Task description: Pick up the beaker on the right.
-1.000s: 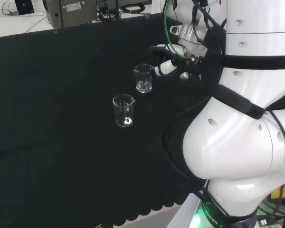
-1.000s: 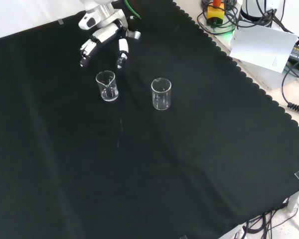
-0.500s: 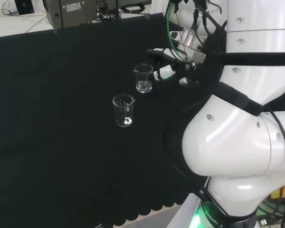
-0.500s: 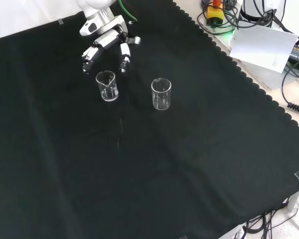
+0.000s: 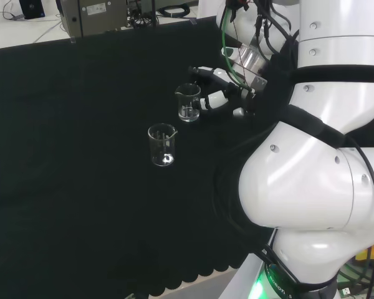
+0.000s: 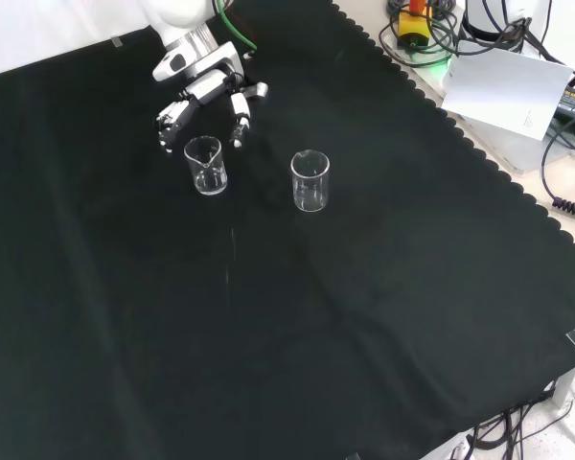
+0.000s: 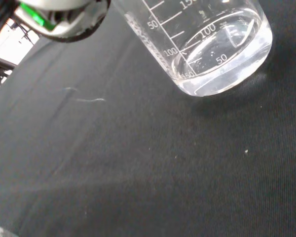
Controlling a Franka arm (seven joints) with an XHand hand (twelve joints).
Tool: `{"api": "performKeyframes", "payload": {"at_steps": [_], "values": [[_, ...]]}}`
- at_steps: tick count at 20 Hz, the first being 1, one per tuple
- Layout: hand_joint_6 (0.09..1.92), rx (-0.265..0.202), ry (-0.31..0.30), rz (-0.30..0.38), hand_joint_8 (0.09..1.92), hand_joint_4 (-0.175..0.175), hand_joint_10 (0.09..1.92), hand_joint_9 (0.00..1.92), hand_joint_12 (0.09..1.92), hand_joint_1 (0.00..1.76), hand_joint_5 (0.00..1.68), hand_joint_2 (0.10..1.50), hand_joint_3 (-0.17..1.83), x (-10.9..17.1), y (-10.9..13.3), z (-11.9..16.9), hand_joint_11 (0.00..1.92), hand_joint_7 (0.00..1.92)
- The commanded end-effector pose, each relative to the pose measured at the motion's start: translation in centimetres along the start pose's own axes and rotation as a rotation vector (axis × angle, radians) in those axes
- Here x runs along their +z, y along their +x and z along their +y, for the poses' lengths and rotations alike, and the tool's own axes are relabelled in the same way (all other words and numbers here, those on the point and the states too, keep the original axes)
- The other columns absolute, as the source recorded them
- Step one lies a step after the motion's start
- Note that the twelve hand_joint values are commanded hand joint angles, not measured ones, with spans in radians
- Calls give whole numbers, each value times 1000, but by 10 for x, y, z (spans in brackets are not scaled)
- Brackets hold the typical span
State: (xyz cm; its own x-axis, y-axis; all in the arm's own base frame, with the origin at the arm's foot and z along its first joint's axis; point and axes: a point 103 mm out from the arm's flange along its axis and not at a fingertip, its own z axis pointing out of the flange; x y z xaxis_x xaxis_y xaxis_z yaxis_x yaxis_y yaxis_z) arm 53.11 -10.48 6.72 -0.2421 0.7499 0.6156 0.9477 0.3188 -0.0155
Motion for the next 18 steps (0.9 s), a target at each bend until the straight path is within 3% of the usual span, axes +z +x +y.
{"api": "performKeyframes", "payload": {"at_steps": [1,8,18], "values": [[87,-18,-33,75,668,-32,638,357,1397,842,340,521,643,7,-6,12,48,197],[87,-41,-42,106,751,-44,653,513,1381,827,428,506,651,15,-9,18,143,380],[87,-37,-28,107,759,-42,623,533,1364,826,475,507,647,27,-8,24,167,379]]}}
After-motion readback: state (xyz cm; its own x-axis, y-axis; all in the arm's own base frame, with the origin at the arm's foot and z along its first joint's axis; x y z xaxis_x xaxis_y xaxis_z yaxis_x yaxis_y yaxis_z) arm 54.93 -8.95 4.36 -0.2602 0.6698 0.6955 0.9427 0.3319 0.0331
